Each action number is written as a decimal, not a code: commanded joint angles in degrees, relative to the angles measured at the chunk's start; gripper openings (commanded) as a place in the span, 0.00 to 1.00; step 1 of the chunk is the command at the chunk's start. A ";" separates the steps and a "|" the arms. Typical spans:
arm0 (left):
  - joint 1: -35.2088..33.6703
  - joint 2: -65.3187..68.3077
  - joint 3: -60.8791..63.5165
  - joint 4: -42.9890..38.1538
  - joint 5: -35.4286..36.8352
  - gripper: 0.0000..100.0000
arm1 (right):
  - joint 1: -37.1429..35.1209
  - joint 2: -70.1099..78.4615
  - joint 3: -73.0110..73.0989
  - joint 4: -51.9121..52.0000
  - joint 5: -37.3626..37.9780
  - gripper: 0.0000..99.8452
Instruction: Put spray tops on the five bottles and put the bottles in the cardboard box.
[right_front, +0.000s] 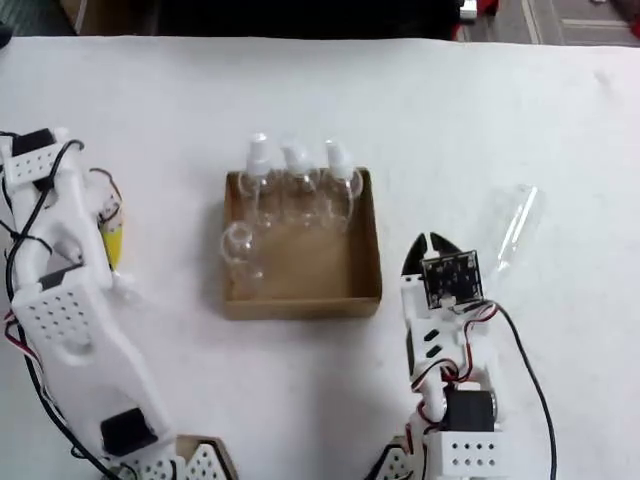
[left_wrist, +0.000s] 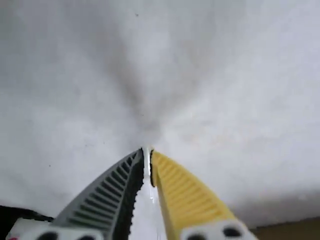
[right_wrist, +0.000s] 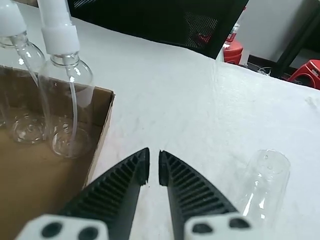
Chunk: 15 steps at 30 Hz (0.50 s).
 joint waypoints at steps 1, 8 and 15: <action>0.48 -0.57 -1.58 1.23 0.53 0.03 | -0.40 -0.48 0.44 -0.04 0.70 0.02; 0.22 -1.10 0.09 1.32 -3.08 0.03 | -0.40 -0.48 0.44 -0.04 0.70 0.02; 1.36 -1.19 3.78 1.23 -3.52 0.03 | -0.40 -0.48 0.44 -0.13 0.70 0.02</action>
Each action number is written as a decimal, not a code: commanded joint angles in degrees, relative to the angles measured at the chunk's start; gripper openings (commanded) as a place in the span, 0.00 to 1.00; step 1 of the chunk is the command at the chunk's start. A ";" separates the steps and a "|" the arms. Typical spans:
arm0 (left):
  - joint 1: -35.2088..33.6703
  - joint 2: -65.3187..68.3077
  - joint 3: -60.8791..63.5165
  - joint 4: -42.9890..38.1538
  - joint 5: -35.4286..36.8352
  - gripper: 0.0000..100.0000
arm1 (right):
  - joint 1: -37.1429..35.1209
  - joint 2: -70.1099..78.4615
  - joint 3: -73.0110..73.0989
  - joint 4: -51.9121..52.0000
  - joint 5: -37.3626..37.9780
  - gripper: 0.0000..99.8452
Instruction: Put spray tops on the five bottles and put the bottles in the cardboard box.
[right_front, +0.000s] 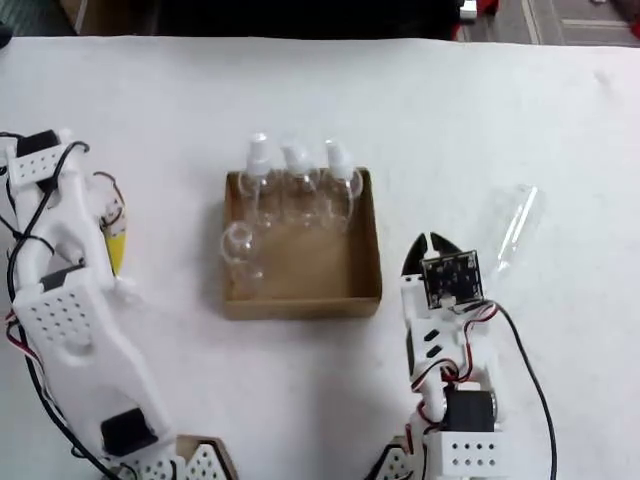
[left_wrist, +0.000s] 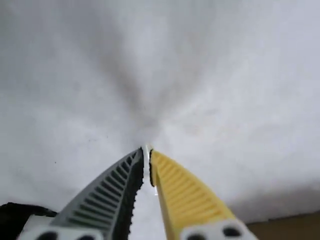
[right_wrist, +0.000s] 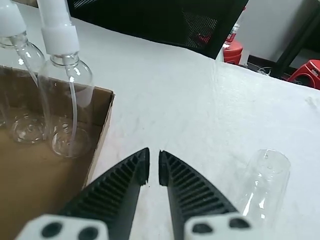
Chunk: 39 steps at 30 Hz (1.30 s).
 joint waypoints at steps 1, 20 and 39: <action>0.31 -0.92 1.23 0.88 -1.05 0.03 | -0.40 -0.48 0.44 -0.13 0.70 0.02; -0.48 -12.70 4.48 0.97 -5.54 0.27 | -0.40 -0.48 0.44 -0.04 0.70 0.02; -6.11 -17.98 21.71 -8.00 5.10 0.23 | -0.40 -0.57 0.44 0.04 0.70 0.02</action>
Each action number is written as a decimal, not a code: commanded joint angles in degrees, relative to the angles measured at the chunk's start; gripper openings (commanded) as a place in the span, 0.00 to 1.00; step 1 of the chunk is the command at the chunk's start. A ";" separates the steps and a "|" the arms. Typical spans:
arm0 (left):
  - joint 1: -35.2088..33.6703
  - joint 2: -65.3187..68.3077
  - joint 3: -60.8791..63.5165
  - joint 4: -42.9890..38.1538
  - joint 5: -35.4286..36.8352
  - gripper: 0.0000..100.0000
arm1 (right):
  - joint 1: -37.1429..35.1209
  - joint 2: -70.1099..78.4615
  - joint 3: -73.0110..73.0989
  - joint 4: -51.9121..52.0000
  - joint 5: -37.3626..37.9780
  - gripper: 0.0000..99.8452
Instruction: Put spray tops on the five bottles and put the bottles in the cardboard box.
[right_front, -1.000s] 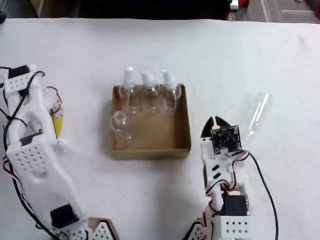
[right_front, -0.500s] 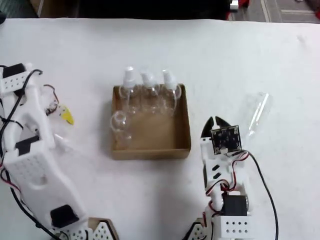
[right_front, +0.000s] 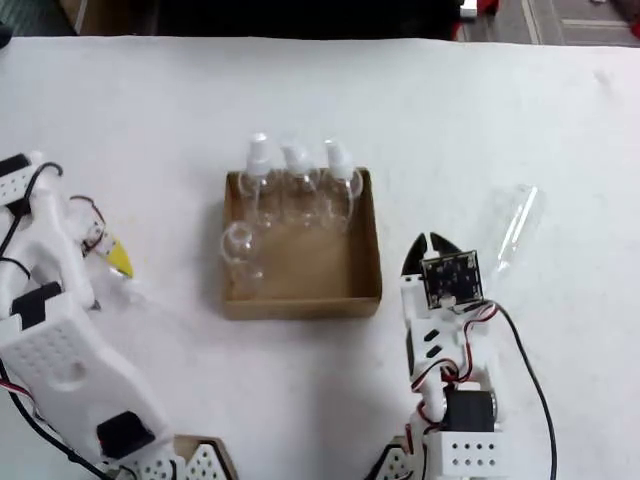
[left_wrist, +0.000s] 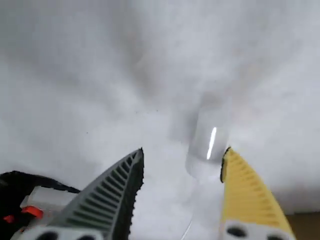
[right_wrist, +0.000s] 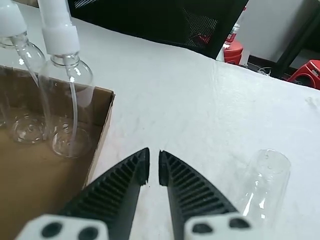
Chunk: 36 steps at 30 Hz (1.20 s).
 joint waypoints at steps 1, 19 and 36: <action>-0.31 -3.82 2.29 -5.71 4.04 0.23 | -0.40 -0.57 0.44 0.04 0.70 0.02; 3.38 3.82 -1.85 -7.91 6.68 0.23 | -0.48 -0.48 0.44 0.04 0.70 0.02; 1.54 16.40 -18.99 3.25 6.24 0.02 | -0.48 -0.48 0.44 0.04 0.70 0.02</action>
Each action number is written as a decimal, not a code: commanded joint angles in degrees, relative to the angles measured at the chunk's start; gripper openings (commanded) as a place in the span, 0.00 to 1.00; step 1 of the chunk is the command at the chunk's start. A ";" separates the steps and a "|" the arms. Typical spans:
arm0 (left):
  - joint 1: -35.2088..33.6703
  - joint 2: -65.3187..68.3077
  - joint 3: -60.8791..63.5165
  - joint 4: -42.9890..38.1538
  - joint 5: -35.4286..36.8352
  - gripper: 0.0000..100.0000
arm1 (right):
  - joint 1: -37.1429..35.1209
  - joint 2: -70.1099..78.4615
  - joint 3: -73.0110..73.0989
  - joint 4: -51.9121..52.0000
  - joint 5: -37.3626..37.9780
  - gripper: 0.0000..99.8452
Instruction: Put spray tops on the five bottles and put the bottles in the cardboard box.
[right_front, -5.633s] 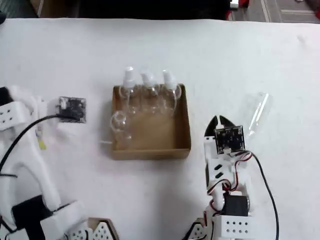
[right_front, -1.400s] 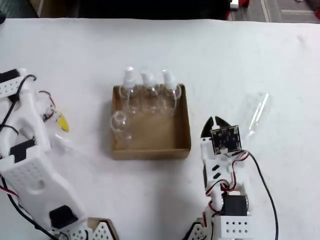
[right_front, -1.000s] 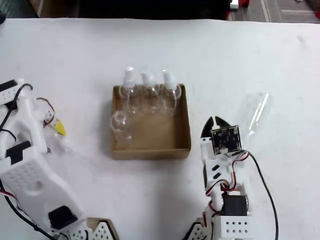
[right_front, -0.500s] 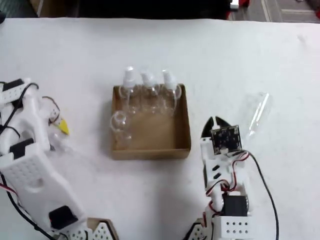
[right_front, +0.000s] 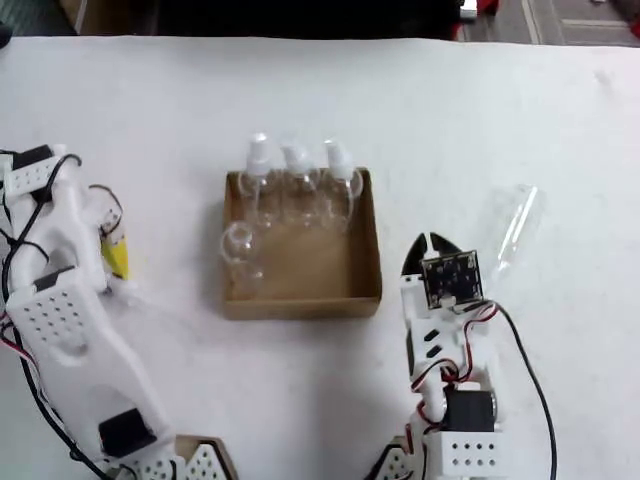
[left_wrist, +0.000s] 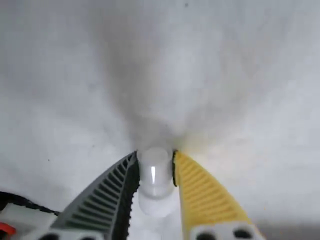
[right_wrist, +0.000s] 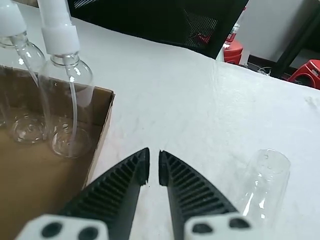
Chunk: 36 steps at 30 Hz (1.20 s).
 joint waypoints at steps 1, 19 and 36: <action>-1.45 0.75 -3.25 2.90 0.35 0.02 | -0.48 -0.48 0.44 0.04 0.70 0.02; 0.57 -46.20 -4.31 2.55 -15.12 0.03 | -0.48 -0.75 0.44 0.04 0.70 0.02; 14.90 -70.99 -4.31 -0.09 -27.52 0.02 | -0.40 -0.66 0.44 0.04 0.70 0.02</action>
